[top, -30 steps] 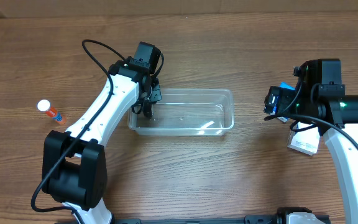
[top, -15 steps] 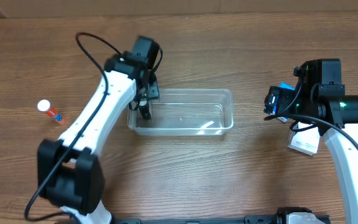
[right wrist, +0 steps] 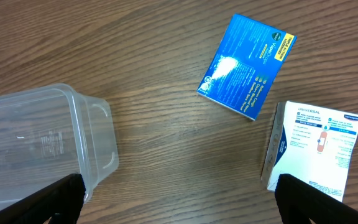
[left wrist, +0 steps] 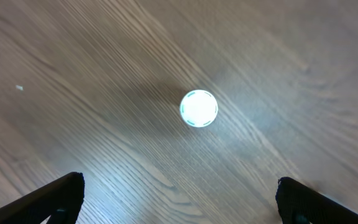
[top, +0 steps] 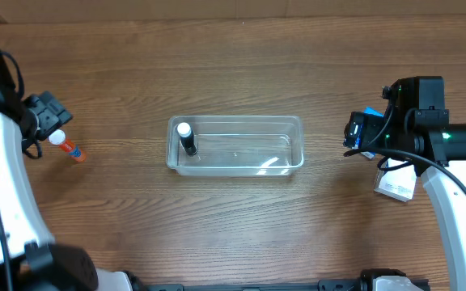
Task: Pack container
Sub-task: 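Move the left gripper to the orange glue stick and grasp it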
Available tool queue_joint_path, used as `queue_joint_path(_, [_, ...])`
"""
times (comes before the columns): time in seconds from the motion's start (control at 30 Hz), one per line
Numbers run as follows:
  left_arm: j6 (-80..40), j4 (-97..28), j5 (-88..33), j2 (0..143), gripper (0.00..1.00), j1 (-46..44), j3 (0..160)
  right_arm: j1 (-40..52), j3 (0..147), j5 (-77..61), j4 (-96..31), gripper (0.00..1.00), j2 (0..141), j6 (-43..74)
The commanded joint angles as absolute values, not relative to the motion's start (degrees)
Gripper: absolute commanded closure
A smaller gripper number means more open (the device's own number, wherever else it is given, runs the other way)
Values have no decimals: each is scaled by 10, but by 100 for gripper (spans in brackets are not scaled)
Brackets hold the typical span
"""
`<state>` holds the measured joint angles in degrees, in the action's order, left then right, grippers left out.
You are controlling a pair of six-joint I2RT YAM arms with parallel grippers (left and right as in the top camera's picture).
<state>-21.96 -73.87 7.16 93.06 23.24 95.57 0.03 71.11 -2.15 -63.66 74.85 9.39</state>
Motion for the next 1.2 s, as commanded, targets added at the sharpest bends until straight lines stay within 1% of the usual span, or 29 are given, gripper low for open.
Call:
queue_joint_path(0.0, [-192,-727,39,1004,0,233,947,3,728,-23,-634,0,747,92])
queue_joint_path(0.17, [-186,-714,34,1106,0,233,947,3,728,-23,-633,0,747,92])
queue_joint_path(0.33, [-187,-702,34,1157,0,233,947,3,728,-23,-633,0,747,92])
queue_joint_path(0.47, [-186,-687,36,1158,7,234,948,3,728,-23,-633,0,748,92])
queue_joint_path(0.5, [-186,-683,36,1158,12,234,948,3,728,-23,-633,0,750,92])
queue_joint_path(0.53, [-186,-678,36,1158,21,234,948,3,728,-23,-633,0,756,92])
queue_joint_path(0.57, [-186,-674,36,1158,34,233,948,3,728,-23,-633,0,763,92])
queue_joint_path(0.6, [-186,-674,36,1158,39,233,948,3,728,-23,-633,0,766,92])
queue_joint_path(0.63, [-186,-674,38,1158,40,233,948,3,728,-23,-633,0,768,92])
queue_joint_path(0.7, [-186,-674,49,1158,45,233,948,3,728,-23,-634,0,768,92])
queue_joint_path(0.73, [-183,-674,49,1158,49,233,948,3,728,-23,-633,0,768,92])
queue_joint_path(0.77, [-181,-674,49,1158,55,233,948,3,728,-23,-633,0,768,92])
queue_joint_path(0.8, [-179,-675,49,1157,59,233,948,3,728,-23,-633,0,768,92])
queue_joint_path(0.83, [-179,-675,49,1157,60,233,948,3,728,-23,-633,0,768,92])
queue_joint_path(0.87, [-179,-675,49,1156,66,233,948,3,728,-23,-633,0,768,92])
queue_joint_path(0.93, [-179,-678,49,1150,69,233,948,3,728,-23,-633,0,768,92])
queue_joint_path(1.0, [-180,-678,49,1135,76,233,948,3,728,-23,-634,0,768,92])
queue_joint_path(1.03, [-180,-678,48,1117,85,232,948,3,728,-23,-634,0,768,92])
queue_joint_path(1.07, [-180,-682,44,1090,90,231,948,3,728,-23,-635,0,767,92])
queue_joint_path(1.17, [-180,-714,23,991,94,212,948,3,728,-15,-638,0,751,92])
